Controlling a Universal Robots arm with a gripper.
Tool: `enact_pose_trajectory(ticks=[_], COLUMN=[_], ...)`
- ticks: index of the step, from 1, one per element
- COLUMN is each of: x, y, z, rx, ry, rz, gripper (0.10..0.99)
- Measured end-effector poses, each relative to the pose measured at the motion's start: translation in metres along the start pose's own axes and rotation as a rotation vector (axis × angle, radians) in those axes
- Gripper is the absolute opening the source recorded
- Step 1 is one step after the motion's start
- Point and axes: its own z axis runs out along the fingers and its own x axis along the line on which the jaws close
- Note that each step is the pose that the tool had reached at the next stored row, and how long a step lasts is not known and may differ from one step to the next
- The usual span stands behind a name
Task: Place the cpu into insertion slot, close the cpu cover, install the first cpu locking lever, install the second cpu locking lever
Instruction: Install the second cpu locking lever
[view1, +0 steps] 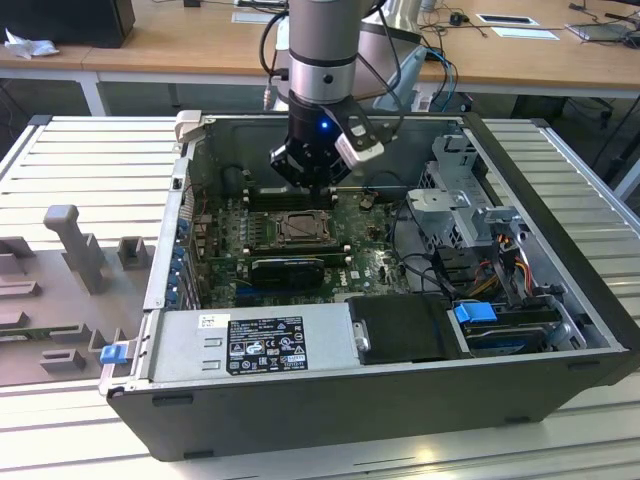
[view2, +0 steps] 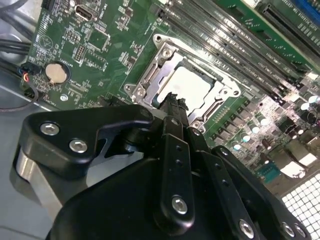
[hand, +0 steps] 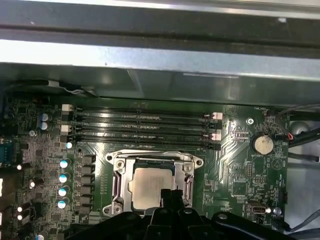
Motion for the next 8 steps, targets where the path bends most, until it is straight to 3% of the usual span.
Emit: enact_pose_trajectory(ticks=[8], x=[0.0001], y=[-0.0027], z=[-0.0001], rx=[0.000], ry=[0.0000], rz=[0.000], gripper=[0.102])
